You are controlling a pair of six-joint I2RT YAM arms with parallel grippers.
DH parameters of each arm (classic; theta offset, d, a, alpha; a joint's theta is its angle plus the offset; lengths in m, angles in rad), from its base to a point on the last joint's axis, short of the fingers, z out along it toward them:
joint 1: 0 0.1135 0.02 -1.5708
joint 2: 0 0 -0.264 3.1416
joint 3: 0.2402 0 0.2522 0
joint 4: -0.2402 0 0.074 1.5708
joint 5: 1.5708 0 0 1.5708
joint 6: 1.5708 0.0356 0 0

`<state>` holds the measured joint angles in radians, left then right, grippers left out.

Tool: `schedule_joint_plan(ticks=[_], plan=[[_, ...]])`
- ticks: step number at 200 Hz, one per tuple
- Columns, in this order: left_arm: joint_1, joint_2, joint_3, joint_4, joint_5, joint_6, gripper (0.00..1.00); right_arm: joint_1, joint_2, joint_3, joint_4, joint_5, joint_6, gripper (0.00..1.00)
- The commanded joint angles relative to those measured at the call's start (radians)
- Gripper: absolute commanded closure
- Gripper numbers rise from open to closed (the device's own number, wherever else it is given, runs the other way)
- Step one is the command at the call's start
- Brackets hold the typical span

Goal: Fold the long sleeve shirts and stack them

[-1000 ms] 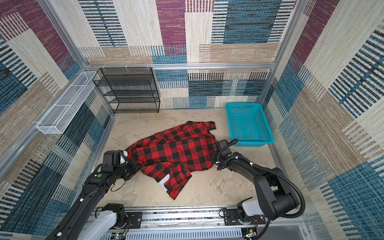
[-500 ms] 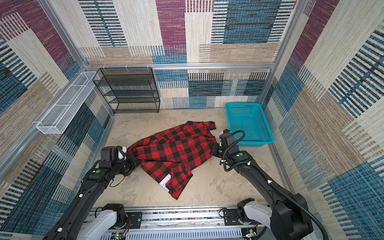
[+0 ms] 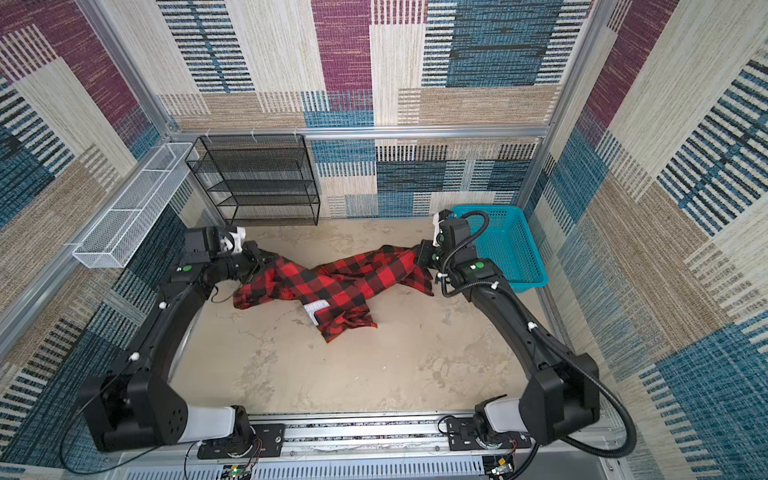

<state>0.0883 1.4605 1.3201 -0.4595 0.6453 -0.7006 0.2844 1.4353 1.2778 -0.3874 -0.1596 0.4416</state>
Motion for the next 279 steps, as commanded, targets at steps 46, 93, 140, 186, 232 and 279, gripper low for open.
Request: schedule_joint_plan(ticks=[46, 93, 140, 186, 232, 279], plan=[[0.004, 0.446, 0.827, -0.092, 0.177, 0.0, 1.0, -0.089, 0.346, 0.584, 0.069, -0.132, -0.16, 1.0], [0.004, 0.569, 1.203, -0.203, 0.248, -0.032, 1.0, -0.105, 0.386, 0.812, -0.016, -0.143, -0.238, 1.0], [0.009, 0.225, 0.494, -0.109, 0.184, 0.083, 1.0, -0.105, 0.108, 0.226, 0.071, -0.177, -0.2, 1.0], [0.181, -0.137, -0.382, 0.151, 0.031, 0.017, 1.0, -0.097, -0.188, -0.463, 0.126, -0.149, -0.05, 1.0], [0.295, -0.037, -0.359, 0.055, 0.054, 0.149, 1.0, -0.118, -0.276, -0.551, 0.002, 0.017, -0.04, 1.0], [0.291, 0.092, -0.246, 0.039, 0.114, 0.15, 1.0, -0.136, -0.22, -0.502, -0.013, 0.026, -0.078, 1.0]])
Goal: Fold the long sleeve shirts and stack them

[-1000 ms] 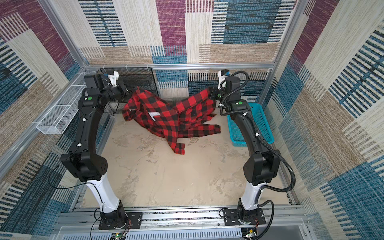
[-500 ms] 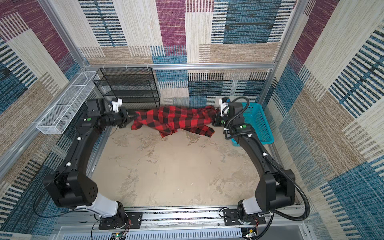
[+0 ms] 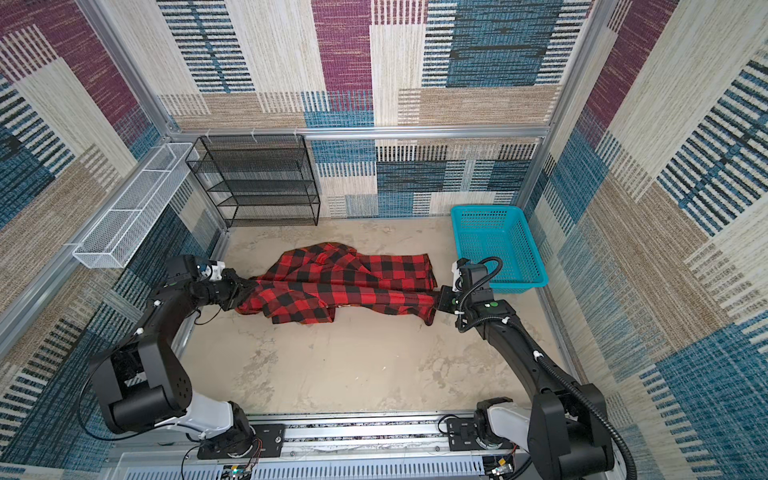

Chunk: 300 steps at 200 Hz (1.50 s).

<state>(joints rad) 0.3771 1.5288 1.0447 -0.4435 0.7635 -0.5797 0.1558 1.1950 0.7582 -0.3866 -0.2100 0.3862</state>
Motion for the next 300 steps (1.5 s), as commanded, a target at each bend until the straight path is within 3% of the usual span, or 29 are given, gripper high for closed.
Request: schedule_joint_plan(ticks=[1, 10, 44, 80, 128, 157, 228, 300], plan=[[0.001, 0.023, 0.029, 0.021, -0.004, 0.029, 1.0, -0.007, 0.02, 0.019, -0.013, 0.076, -0.024, 1.0], [-0.001, 0.021, 0.029, 0.011, -0.008, 0.031, 0.99, -0.007, 0.028, 0.025, -0.006, 0.06, -0.029, 1.0], [-0.013, -0.034, -0.012, -0.049, -0.032, 0.04, 0.69, -0.007, 0.047, 0.043, 0.017, 0.01, -0.037, 1.0], [-0.028, -0.169, -0.096, -0.113, -0.103, 0.018, 0.47, -0.007, 0.06, 0.062, 0.017, -0.027, -0.047, 1.0], [-0.154, -0.426, -0.263, -0.187, -0.176, -0.04, 0.45, -0.005, 0.069, 0.082, 0.014, -0.054, -0.061, 1.0], [-0.238, -0.513, -0.363, -0.183, -0.325, -0.071, 0.43, -0.006, 0.083, 0.083, 0.033, -0.078, -0.065, 1.0], [-0.368, -0.388, -0.508, 0.093, -0.481, -0.071, 0.43, -0.005, 0.078, 0.097, 0.03, -0.089, -0.067, 1.0], [-0.405, -0.296, -0.496, 0.168, -0.559, -0.035, 0.55, -0.005, 0.066, 0.088, 0.031, -0.077, -0.047, 1.0]])
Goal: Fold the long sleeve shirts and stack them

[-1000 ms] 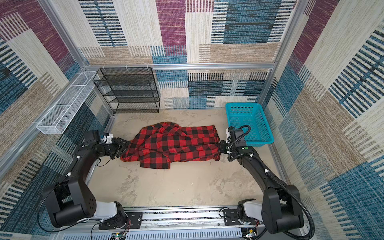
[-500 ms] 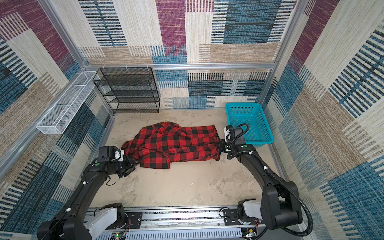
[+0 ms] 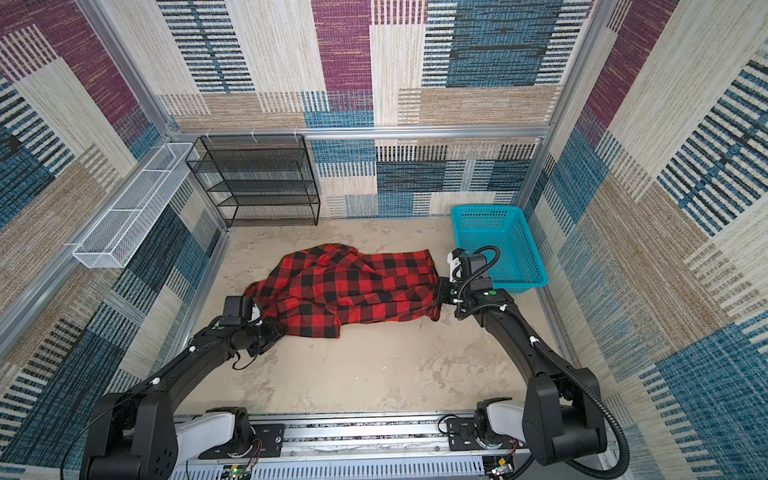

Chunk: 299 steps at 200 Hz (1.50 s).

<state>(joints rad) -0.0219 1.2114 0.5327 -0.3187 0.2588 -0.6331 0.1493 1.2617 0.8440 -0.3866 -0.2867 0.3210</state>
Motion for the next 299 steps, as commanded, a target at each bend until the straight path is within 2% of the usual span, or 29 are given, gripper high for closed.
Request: schedule_joint_plan(ticks=[1, 64, 111, 133, 141, 150, 160, 186, 246, 299], plan=[[-0.006, 0.024, 0.017, 0.044, -0.055, 0.018, 0.55, 0.0, 0.0, 0.002, 0.031, 0.0, 0.018, 1.0], [-0.052, 0.113, 0.045, 0.031, -0.113, -0.002, 0.67, 0.001, 0.002, 0.009, 0.025, 0.017, 0.014, 1.0], [-0.078, 0.152, 0.054, 0.014, -0.152, -0.014, 0.71, 0.001, 0.005, 0.007, 0.034, 0.01, 0.018, 1.0], [-0.081, 0.159, 0.064, 0.021, -0.171, -0.022, 0.79, 0.001, 0.002, 0.009, 0.034, 0.007, 0.016, 1.0], [-0.081, 0.163, 0.071, 0.02, -0.176, -0.021, 0.85, 0.001, 0.001, 0.009, 0.034, 0.01, 0.015, 1.0], [-0.082, 0.166, 0.079, 0.017, -0.177, -0.02, 1.0, 0.001, -0.003, 0.008, 0.034, 0.01, 0.013, 1.0], [-0.082, 0.164, 0.086, 0.015, -0.173, -0.02, 1.0, 0.002, -0.005, 0.008, 0.035, 0.006, 0.014, 1.0], [-0.084, 0.101, 0.098, -0.01, -0.109, -0.033, 1.0, 0.001, -0.011, 0.004, 0.04, 0.006, 0.018, 1.0], [-0.084, -0.218, 0.165, -0.222, 0.093, -0.065, 1.0, 0.0, -0.028, 0.004, 0.057, 0.005, 0.022, 1.0], [-0.082, -0.238, 0.282, -0.222, 0.268, -0.126, 1.0, 0.001, -0.045, 0.011, 0.047, 0.014, 0.011, 1.0]])
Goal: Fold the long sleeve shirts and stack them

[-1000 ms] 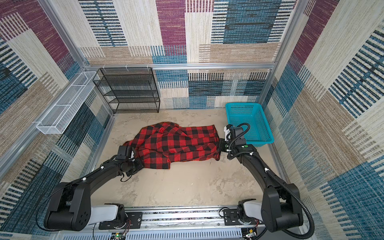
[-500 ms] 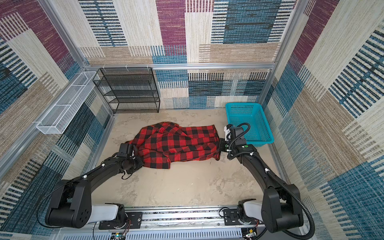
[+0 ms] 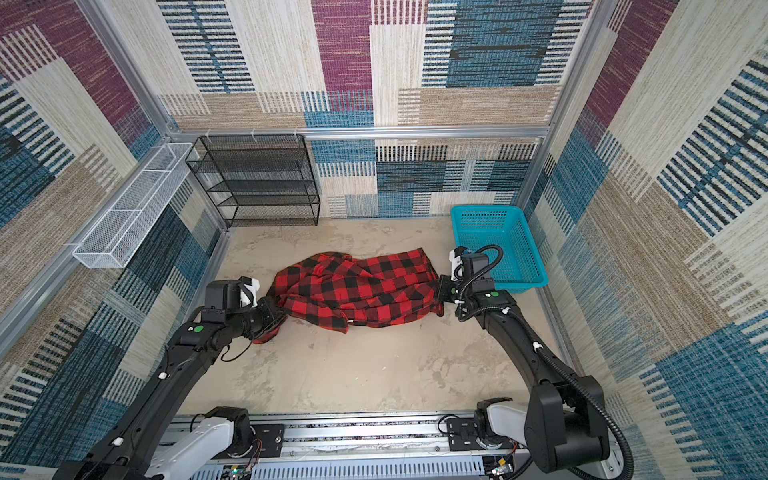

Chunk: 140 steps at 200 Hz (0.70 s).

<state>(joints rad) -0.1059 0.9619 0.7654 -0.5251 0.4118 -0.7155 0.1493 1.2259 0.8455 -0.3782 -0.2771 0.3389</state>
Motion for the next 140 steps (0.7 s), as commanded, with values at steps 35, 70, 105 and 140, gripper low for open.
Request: schedule_joint_plan(ticks=[35, 70, 105, 140], plan=[[0.012, 0.111, 0.182, -0.035, 0.159, -0.017, 1.0, 0.001, 0.008, 0.031, 0.04, 0.017, -0.02, 1.0], [0.028, 0.222, 0.353, -0.114, 0.159, 0.057, 1.0, 0.001, 0.042, 0.08, 0.047, 0.021, -0.027, 1.0], [0.061, 0.328, 0.494, -0.172, 0.214, 0.111, 1.0, 0.001, 0.077, 0.126, 0.063, 0.01, -0.028, 1.0], [0.082, 0.544, 0.595, -0.191, 0.214, 0.159, 1.0, 0.001, 0.124, 0.14, 0.082, -0.007, -0.027, 1.0]])
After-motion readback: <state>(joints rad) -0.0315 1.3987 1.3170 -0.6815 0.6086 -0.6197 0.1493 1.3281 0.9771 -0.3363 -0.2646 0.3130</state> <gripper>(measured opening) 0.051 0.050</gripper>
